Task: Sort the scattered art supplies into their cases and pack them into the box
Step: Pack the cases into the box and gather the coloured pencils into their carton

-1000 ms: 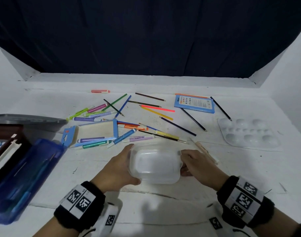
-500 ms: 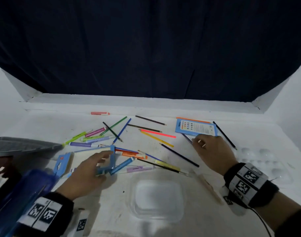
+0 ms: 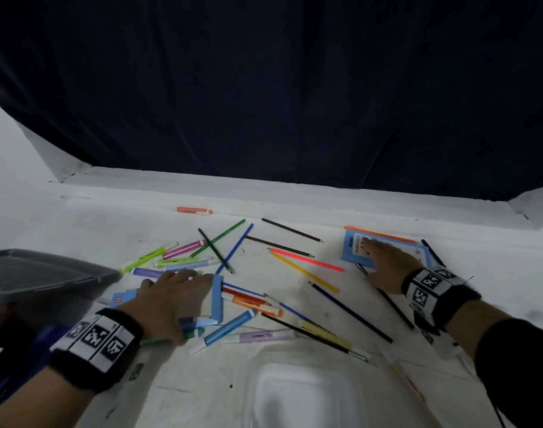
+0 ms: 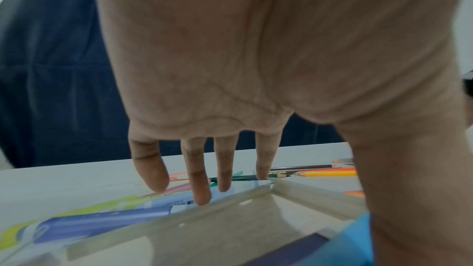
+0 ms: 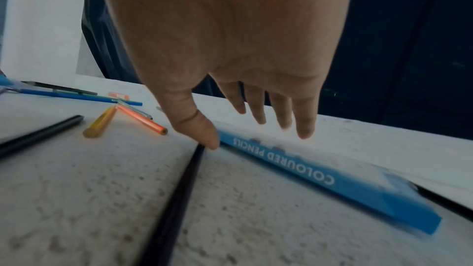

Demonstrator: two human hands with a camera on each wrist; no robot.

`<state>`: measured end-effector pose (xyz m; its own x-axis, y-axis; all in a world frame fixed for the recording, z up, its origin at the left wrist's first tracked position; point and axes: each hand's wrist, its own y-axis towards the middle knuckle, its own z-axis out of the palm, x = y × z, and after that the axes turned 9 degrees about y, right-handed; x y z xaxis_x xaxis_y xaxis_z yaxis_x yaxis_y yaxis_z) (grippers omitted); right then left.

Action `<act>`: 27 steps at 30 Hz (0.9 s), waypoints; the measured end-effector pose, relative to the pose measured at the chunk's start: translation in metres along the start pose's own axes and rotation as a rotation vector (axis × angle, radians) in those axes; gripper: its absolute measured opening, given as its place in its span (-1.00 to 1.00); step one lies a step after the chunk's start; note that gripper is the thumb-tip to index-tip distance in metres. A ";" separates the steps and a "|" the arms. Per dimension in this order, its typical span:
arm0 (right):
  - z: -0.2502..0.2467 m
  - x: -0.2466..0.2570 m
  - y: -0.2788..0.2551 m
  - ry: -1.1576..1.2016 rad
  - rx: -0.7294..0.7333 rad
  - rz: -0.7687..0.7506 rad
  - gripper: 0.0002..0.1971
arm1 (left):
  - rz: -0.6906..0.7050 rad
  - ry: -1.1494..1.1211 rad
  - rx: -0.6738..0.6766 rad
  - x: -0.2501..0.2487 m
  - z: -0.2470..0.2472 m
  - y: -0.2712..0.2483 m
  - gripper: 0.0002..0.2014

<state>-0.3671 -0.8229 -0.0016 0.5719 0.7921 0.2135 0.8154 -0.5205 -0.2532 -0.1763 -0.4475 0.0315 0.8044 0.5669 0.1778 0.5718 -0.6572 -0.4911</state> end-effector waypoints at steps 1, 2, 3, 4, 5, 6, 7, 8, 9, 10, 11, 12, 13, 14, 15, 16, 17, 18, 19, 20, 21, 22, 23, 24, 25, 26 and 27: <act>0.002 0.000 0.002 0.002 -0.008 0.003 -0.38 | 0.016 -0.007 -0.009 0.003 -0.001 0.003 0.11; 0.004 0.000 0.002 -0.007 -0.027 -0.002 -0.45 | 0.039 -0.013 -0.020 0.006 0.000 0.006 0.13; 0.006 0.000 0.002 -0.027 -0.050 -0.008 -0.51 | 0.055 -0.019 -0.036 0.009 0.002 0.008 0.15; 0.007 0.001 0.000 -0.055 -0.077 -0.016 -0.55 | 0.061 -0.035 -0.050 0.012 0.003 0.011 0.17; 0.007 0.001 -0.001 -0.084 -0.103 -0.025 -0.58 | 0.066 -0.053 -0.075 0.014 0.003 0.012 0.20; 0.008 0.002 -0.004 -0.108 -0.122 -0.035 -0.60 | 0.062 -0.065 -0.106 0.014 0.004 0.014 0.22; 0.007 0.004 -0.008 -0.134 -0.135 -0.042 -0.62 | 0.054 -0.068 -0.139 0.015 0.004 0.015 0.24; 0.007 0.006 -0.011 -0.163 -0.152 -0.051 -0.63 | 0.050 -0.067 -0.167 0.014 0.004 0.015 0.23; 0.005 0.009 -0.016 -0.188 -0.174 -0.060 -0.64 | 0.048 -0.069 -0.197 0.013 0.004 0.015 0.20; 0.002 0.013 -0.021 -0.204 -0.197 -0.071 -0.63 | 0.047 -0.086 -0.225 0.013 0.004 0.015 0.12; -0.001 0.017 -0.026 -0.214 -0.225 -0.087 -0.61 | 0.056 -0.115 -0.265 0.011 0.004 0.014 0.01; -0.004 0.022 -0.030 -0.218 -0.250 -0.101 -0.59 | 0.075 -0.151 -0.320 0.012 0.004 0.013 -0.12; -0.008 0.027 -0.036 -0.213 -0.283 -0.121 -0.58 | 0.097 -0.175 -0.385 0.012 0.002 0.011 -0.25; -0.012 0.034 -0.042 -0.193 -0.324 -0.145 -0.58 | 0.111 -0.187 -0.441 0.012 0.000 0.008 -0.33; -0.016 0.040 -0.049 -0.164 -0.385 -0.185 -0.57 | 0.135 -0.194 -0.511 0.013 -0.001 0.005 -0.35; -0.019 0.046 -0.057 -0.130 -0.450 -0.233 -0.57 | 0.165 -0.204 -0.591 0.013 -0.003 0.002 -0.35; -0.022 0.052 -0.065 -0.102 -0.500 -0.275 -0.56 | 0.198 -0.228 -0.678 0.014 -0.005 -0.002 -0.38; -0.025 0.059 -0.074 -0.073 -0.554 -0.320 -0.55 | 0.232 -0.261 -0.761 0.013 -0.009 -0.009 -0.47; -0.028 0.064 -0.084 -0.048 -0.617 -0.367 -0.54 | 0.258 -0.296 -0.839 0.012 -0.015 -0.017 -0.56; -0.032 0.070 -0.095 -0.015 -0.677 -0.418 -0.54 | 0.265 -0.330 -0.913 0.009 -0.021 -0.027 -0.62; -0.036 0.077 -0.109 0.031 -0.716 -0.476 -0.54 | 0.257 -0.370 -0.974 0.005 -0.026 -0.037 -0.63; -0.040 0.085 -0.123 0.098 -0.738 -0.530 -0.56 | 0.242 -0.427 -1.027 0.001 -0.031 -0.048 -0.62; -0.043 0.092 -0.137 0.189 -0.748 -0.566 -0.60 | 0.231 -0.492 -1.079 -0.005 -0.035 -0.061 -0.63; -0.045 0.097 -0.151 0.299 -0.744 -0.575 -0.66 | 0.216 -0.554 -1.129 -0.010 -0.036 -0.074 -0.66; -0.044 0.101 -0.164 0.396 -0.723 -0.570 -0.69 | 0.196 -0.614 -1.172 -0.017 -0.037 -0.088 -0.69; -0.044 0.106 -0.179 0.454 -0.712 -0.568 -0.66 | 0.170 -0.676 -1.204 -0.025 -0.036 -0.101 -0.72; -0.042 0.110 -0.193 0.484 -0.718 -0.577 -0.63 | 0.145 -0.740 -1.230 -0.032 -0.034 -0.114 -0.73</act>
<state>-0.4575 -0.6490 0.1102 -0.0762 0.8510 0.5196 0.7470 -0.2965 0.5951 -0.2617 -0.4081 0.1109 0.8178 0.3308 -0.4709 0.5745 -0.5173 0.6344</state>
